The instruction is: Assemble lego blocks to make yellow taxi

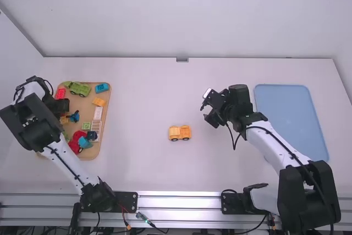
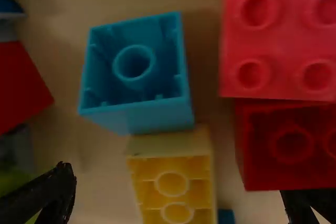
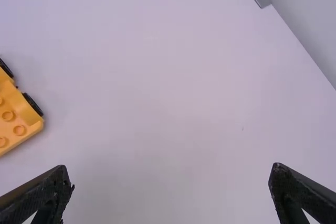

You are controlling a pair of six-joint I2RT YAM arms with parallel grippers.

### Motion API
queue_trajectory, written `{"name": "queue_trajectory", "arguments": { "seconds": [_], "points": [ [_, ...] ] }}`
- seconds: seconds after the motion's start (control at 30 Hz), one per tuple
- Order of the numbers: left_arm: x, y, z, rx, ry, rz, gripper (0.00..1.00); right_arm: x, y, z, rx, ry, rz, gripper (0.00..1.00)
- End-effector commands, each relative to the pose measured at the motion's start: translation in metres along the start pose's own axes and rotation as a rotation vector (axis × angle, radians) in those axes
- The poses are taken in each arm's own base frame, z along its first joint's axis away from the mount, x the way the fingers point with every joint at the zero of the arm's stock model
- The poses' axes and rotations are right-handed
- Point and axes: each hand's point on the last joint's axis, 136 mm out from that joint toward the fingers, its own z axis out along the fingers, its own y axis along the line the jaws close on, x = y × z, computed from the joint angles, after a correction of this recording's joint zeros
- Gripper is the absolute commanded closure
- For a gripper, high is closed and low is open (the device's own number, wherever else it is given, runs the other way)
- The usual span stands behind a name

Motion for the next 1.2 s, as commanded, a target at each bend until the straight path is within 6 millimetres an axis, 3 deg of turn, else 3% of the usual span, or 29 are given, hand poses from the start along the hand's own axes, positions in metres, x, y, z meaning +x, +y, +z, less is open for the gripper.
{"name": "queue_trajectory", "arguments": {
  "seconds": [0.0,0.17,0.23,0.63,0.77,1.07,1.17],
  "points": [
    [0.0044,0.0062,0.0092,-0.031,0.009,-0.016,0.02,-0.0023,-0.0004,-0.0032,0.007,-0.01,-0.002,0.01],
    [0.0066,0.0086,0.0096,-0.04,0.017,-0.04,0.09,-0.0028,-0.0005,-0.0032,0.007,-0.012,-0.002,0.01],
    [0.0095,0.0071,0.0096,-0.031,0.034,-0.039,0.23,-0.0028,-0.0005,-0.0033,0.007,-0.012,-0.002,0.01],
    [0.0118,0.0099,0.0094,-0.043,0.042,-0.082,0.36,-0.0032,0.0006,-0.003,0.004,-0.012,-0.004,0.01],
    [0.012,0.0094,0.0094,-0.041,0.043,-0.085,0.35,-0.003,0.0002,-0.0031,0.005,-0.012,-0.003,0.01],
    [0.0131,0.0108,0.0093,-0.048,0.047,-0.103,0.6,-0.0033,0.0003,-0.0032,0.004,-0.013,-0.003,0.01],
    [0.0138,0.0111,0.0093,-0.048,0.051,-0.103,0.61,-0.0029,0.0,-0.0032,0.004,-0.013,-0.002,0.01]
  ]
}}
